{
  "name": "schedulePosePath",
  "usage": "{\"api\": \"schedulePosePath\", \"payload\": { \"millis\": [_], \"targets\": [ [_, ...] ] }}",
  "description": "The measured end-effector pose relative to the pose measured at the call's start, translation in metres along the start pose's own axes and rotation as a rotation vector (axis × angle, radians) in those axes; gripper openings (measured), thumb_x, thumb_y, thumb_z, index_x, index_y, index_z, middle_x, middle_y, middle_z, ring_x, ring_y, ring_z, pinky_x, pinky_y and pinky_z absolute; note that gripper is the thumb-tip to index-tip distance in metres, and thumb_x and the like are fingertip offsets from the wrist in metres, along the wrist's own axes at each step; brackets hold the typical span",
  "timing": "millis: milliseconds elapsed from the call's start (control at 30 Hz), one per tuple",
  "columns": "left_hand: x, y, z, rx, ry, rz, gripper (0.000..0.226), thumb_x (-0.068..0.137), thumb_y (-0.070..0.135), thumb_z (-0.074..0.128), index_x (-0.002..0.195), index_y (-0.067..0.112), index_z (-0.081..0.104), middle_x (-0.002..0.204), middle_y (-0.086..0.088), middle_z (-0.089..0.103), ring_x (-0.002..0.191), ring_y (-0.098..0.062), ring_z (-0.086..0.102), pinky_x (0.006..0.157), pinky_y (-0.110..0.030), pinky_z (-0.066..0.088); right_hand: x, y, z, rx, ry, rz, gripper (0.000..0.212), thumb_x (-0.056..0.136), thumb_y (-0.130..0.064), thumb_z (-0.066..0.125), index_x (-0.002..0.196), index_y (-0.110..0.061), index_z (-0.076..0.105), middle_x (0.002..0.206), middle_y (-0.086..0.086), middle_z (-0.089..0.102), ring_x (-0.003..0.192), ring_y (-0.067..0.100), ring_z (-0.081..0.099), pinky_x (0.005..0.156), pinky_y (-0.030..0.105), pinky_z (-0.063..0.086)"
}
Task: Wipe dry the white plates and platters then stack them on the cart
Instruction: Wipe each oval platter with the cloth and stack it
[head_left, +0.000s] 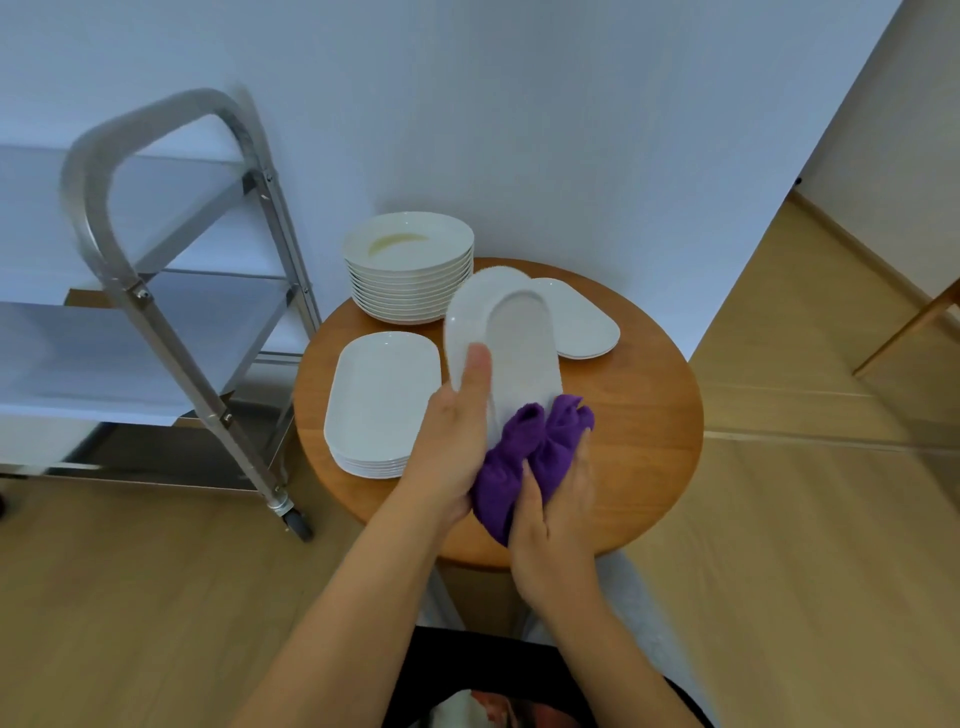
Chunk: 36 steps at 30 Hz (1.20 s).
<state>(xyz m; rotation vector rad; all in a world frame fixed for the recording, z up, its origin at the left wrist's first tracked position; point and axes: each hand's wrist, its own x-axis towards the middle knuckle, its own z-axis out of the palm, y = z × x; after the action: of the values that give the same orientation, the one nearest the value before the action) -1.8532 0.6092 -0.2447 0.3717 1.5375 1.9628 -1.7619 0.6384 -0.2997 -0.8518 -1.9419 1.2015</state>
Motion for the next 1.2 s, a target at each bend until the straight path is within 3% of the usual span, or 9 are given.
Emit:
{"api": "schedulePosePath", "payload": {
  "millis": [167,300,533,700,867,933,1000,1133,1200],
  "targets": [
    [-0.009,-0.011,-0.007,0.137,-0.125,-0.087,0.017,0.096,0.040,0.040,0.082,0.032,0.046,0.065,0.009,0.064,0.051,0.014,0.057,0.043,-0.005,0.042,0.018,-0.003,0.010,-0.015,0.053,-0.020,0.077,0.084,-0.061,0.041,0.144,-0.013,0.030,0.141,0.007,0.044,0.127,0.022,0.044,0.104,0.048,0.038],
    [-0.006,-0.007,-0.016,0.190,-0.163,-0.049,0.018,0.093,0.041,0.043,0.081,0.031,0.053,0.061,0.011,0.066,0.057,0.003,0.063,0.053,-0.010,0.048,0.036,-0.006,0.003,0.082,-0.076,-0.115,0.076,0.081,-0.066,0.041,0.138,-0.017,0.038,0.127,0.002,0.055,0.114,0.015,0.054,0.097,0.048,0.044],
    [-0.002,0.015,-0.020,-0.001,-0.079,-0.212,0.042,0.078,0.058,0.050,0.095,0.021,0.058,0.083,-0.004,0.070,0.080,-0.018,0.067,0.064,-0.028,0.052,0.044,-0.020,-0.014,-0.037,-0.432,-0.367,0.068,0.078,-0.051,0.054,0.132,-0.066,0.016,0.152,-0.016,0.028,0.140,0.007,0.025,0.113,0.053,0.022],
    [0.017,0.026,-0.018,-0.067,0.248,-0.264,0.038,0.087,0.058,0.049,0.084,0.021,0.048,0.087,-0.006,0.060,0.082,-0.022,0.060,0.078,-0.037,0.050,0.023,-0.001,-0.018,-0.347,-0.564,-0.397,0.105,0.059,-0.074,0.065,0.147,-0.039,0.018,0.156,-0.019,0.011,0.143,-0.001,0.005,0.117,0.044,0.017],
    [0.023,0.023,-0.017,-0.205,0.313,-0.329,0.051,0.087,0.057,0.051,0.119,0.017,0.047,0.104,-0.010,0.061,0.088,-0.027,0.062,0.072,-0.042,0.055,0.014,0.006,-0.009,-0.363,-0.140,-0.506,0.057,0.069,-0.040,0.072,0.115,-0.006,0.063,0.111,0.009,0.068,0.104,0.023,0.064,0.088,0.038,0.052],
    [0.022,0.025,-0.017,-0.176,0.158,-0.295,0.054,0.087,0.060,0.046,0.126,0.022,0.045,0.108,-0.006,0.061,0.088,-0.025,0.066,0.065,-0.039,0.057,0.018,0.004,-0.011,-0.094,0.013,-0.330,0.027,0.074,-0.020,0.075,0.100,-0.018,0.065,0.088,-0.003,0.070,0.080,0.014,0.067,0.069,0.030,0.055],
    [0.018,0.020,-0.015,-0.014,0.031,-0.233,0.067,0.080,0.068,0.039,0.135,0.030,0.041,0.124,0.000,0.056,0.105,-0.024,0.062,0.078,-0.038,0.055,0.029,0.000,-0.012,0.211,0.122,0.030,0.030,0.078,-0.012,0.075,0.091,-0.033,0.058,0.079,-0.013,0.066,0.075,0.008,0.065,0.060,0.021,0.053],
    [0.012,-0.007,-0.026,0.457,0.269,0.069,0.058,0.089,0.053,0.046,0.141,0.031,0.034,0.146,0.006,0.039,0.125,-0.012,0.043,0.094,-0.028,0.036,0.045,0.003,-0.013,0.623,0.223,0.504,0.026,0.077,-0.014,0.075,0.094,-0.028,0.063,0.085,-0.003,0.068,0.080,0.018,0.067,0.063,0.037,0.058],
    [0.007,-0.023,-0.031,0.402,0.201,0.001,0.049,0.092,0.045,0.047,0.138,0.027,0.039,0.141,0.004,0.045,0.121,-0.012,0.049,0.092,-0.021,0.038,0.045,0.005,-0.010,0.741,0.195,0.575,0.021,0.076,-0.013,0.075,0.092,-0.024,0.066,0.077,-0.004,0.071,0.075,0.017,0.069,0.059,0.033,0.055]
  ]
}}
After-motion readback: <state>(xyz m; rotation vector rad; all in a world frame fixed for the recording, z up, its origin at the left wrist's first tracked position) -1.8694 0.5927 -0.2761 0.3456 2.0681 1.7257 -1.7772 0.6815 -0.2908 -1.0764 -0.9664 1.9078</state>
